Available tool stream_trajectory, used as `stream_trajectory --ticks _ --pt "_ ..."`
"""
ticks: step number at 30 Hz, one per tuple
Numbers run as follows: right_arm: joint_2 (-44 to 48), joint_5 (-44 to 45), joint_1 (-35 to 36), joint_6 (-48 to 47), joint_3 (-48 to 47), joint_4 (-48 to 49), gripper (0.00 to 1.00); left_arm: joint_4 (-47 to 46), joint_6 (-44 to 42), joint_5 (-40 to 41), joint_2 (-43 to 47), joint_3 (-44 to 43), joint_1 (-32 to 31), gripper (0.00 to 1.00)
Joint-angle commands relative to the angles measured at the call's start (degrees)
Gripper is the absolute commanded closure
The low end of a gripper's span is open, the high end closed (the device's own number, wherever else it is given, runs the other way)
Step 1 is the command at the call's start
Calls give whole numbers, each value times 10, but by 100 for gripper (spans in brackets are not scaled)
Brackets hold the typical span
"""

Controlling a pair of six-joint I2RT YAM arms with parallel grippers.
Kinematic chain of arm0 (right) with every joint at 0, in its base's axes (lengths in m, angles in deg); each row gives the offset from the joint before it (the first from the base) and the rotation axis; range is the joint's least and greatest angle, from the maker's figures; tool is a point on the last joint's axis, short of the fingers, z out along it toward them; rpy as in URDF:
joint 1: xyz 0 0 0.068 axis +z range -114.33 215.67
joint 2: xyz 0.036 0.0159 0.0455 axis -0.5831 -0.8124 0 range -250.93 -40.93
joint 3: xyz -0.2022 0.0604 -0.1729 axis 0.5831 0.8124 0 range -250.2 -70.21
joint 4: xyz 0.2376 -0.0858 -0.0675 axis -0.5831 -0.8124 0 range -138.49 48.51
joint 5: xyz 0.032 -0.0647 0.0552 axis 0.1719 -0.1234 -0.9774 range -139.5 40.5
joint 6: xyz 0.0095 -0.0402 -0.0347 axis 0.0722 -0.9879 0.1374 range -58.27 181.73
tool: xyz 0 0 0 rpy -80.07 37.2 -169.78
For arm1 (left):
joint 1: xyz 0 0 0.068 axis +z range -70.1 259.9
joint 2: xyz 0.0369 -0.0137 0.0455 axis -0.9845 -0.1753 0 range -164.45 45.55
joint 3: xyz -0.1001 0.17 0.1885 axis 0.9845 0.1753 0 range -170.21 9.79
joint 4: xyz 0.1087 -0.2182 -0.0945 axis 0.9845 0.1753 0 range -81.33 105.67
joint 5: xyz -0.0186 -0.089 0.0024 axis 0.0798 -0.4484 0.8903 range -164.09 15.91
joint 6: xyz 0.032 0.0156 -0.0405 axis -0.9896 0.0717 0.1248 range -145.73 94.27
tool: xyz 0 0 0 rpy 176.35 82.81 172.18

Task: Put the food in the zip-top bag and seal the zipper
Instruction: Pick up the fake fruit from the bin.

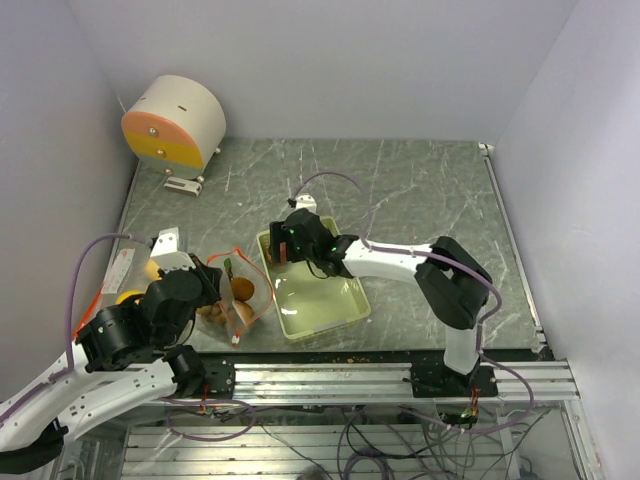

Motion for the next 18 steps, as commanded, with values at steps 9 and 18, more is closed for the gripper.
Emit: stream_trajectory --ticks 9,18 --pt "-75 25 -2 16 -13 62 23 3 4 -6 16 -6 0 93" --pt "-68 21 -1 -1 14 70 66 12 9 -9 17 -8 0 93"
